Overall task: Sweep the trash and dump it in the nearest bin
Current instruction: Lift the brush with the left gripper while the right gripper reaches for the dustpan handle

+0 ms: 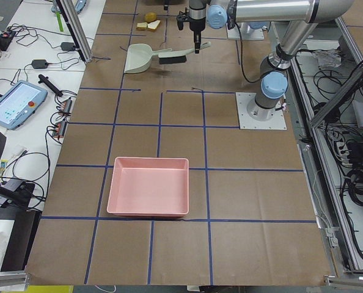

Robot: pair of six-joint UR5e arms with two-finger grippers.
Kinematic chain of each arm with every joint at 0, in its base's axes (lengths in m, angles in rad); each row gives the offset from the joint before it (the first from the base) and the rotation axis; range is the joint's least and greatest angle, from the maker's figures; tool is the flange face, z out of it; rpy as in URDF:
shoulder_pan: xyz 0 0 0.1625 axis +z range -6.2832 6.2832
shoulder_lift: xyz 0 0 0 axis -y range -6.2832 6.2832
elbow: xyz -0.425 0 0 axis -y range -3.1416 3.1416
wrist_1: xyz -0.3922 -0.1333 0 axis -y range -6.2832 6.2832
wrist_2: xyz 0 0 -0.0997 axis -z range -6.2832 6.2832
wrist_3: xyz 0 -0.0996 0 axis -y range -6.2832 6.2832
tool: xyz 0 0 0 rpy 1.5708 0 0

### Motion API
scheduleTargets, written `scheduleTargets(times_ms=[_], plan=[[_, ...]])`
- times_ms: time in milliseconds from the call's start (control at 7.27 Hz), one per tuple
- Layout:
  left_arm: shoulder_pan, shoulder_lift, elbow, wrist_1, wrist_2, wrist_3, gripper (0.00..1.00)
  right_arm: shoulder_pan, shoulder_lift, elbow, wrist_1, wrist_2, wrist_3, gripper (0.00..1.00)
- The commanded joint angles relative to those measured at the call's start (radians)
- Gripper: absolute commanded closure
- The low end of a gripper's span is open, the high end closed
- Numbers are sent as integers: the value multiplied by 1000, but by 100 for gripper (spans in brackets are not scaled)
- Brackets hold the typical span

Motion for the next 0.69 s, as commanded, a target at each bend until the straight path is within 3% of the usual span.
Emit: scheduleTargets(times_ms=[0, 275, 550], plan=[[2, -7, 4, -4, 3, 2, 93, 101, 124, -94, -5, -4, 115, 0], [1, -10, 7, -7, 4, 2, 95, 149, 187, -100, -6, -16, 191, 0], [-2, -13, 7, -7, 6, 2, 99, 194, 254, -96, -108, -17, 247, 0]])
